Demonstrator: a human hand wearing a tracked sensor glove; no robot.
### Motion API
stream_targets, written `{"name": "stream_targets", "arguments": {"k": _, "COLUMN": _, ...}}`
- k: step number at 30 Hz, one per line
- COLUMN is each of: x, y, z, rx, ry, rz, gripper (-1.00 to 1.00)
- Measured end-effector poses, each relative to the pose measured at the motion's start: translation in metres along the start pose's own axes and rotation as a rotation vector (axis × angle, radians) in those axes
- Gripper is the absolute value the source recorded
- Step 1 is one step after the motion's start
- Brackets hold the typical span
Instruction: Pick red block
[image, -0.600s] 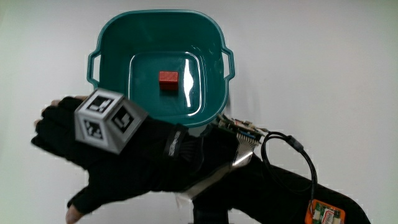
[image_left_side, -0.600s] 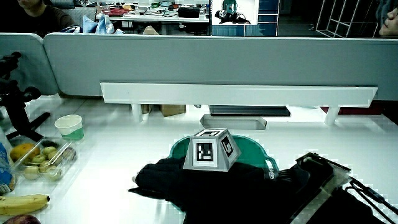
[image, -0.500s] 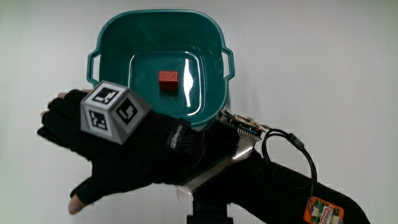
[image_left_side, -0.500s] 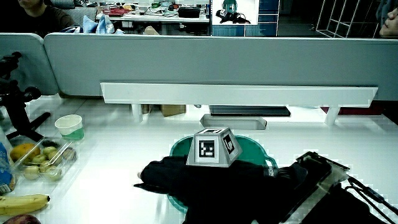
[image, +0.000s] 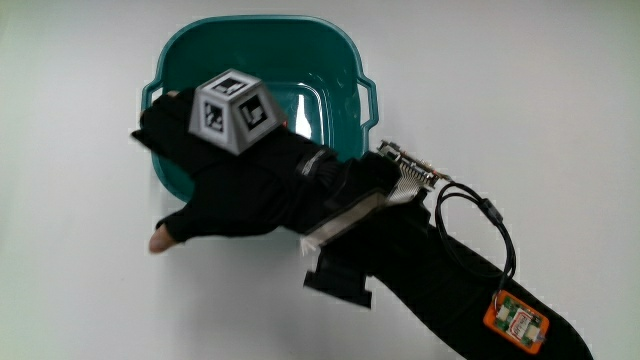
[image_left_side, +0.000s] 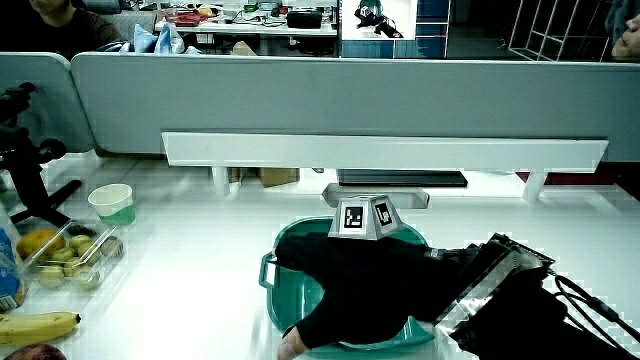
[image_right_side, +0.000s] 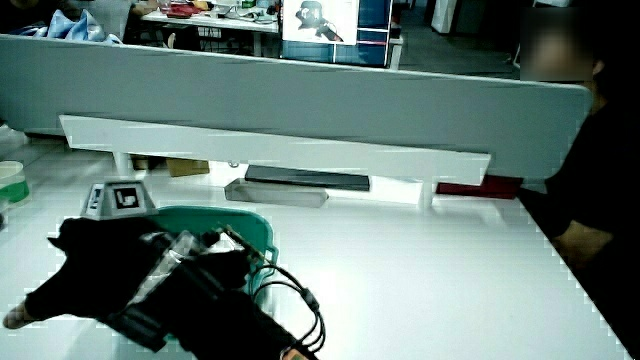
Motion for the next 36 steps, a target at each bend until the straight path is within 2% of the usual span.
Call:
{"name": "stream_targets", "arguments": {"k": 1, "x": 0.005, "y": 0.001, "z": 0.000, "rx": -0.022, "ry": 0.032, "rz": 0.014, "gripper": 0.00}}
{"name": "stream_targets", "arguments": {"k": 2, "x": 0.011, "y": 0.003, "z": 0.000, "rx": 0.000, "ry": 0.006, "rz": -0.042, "gripper": 0.00}}
{"name": "stream_targets", "arguments": {"k": 5, "x": 0.022, "y": 0.004, "z": 0.000, "rx": -0.009, "ry": 0.047, "rz": -0.040, "gripper": 0.00}}
{"name": "stream_targets", "arguments": {"k": 6, "x": 0.028, "y": 0.005, "z": -0.001, "rx": -0.007, "ry": 0.030, "rz": -0.090, "gripper": 0.00}}
{"name": "stream_targets", "arguments": {"k": 8, "x": 0.035, "y": 0.006, "z": -0.002, "rx": 0.001, "ry": 0.015, "rz": -0.139, "gripper": 0.00}}
{"name": "stream_targets", "arguments": {"k": 10, "x": 0.043, "y": 0.007, "z": -0.004, "rx": 0.001, "ry": 0.022, "rz": -0.152, "gripper": 0.00}}
{"name": "stream_targets", "arguments": {"k": 12, "x": 0.050, "y": 0.008, "z": -0.005, "rx": -0.017, "ry": 0.058, "rz": -0.137, "gripper": 0.00}}
{"name": "stream_targets", "arguments": {"k": 15, "x": 0.063, "y": 0.009, "z": -0.009, "rx": -0.014, "ry": 0.070, "rz": -0.183, "gripper": 0.00}}
{"name": "stream_targets", "arguments": {"k": 16, "x": 0.066, "y": 0.008, "z": -0.009, "rx": 0.001, "ry": 0.060, "rz": -0.198, "gripper": 0.00}}
{"name": "stream_targets", "arguments": {"k": 18, "x": 0.074, "y": 0.009, "z": -0.011, "rx": -0.009, "ry": 0.054, "rz": -0.227, "gripper": 0.00}}
{"name": "stream_targets", "arguments": {"k": 22, "x": 0.085, "y": 0.007, "z": -0.013, "rx": -0.010, "ry": 0.079, "rz": -0.248, "gripper": 0.00}}
{"name": "stream_targets", "arguments": {"k": 30, "x": 0.105, "y": 0.011, "z": -0.023, "rx": -0.034, "ry": 0.055, "rz": -0.323, "gripper": 0.00}}
{"name": "stream_targets", "arguments": {"k": 36, "x": 0.115, "y": 0.013, "z": -0.030, "rx": -0.048, "ry": 0.042, "rz": -0.356, "gripper": 0.00}}
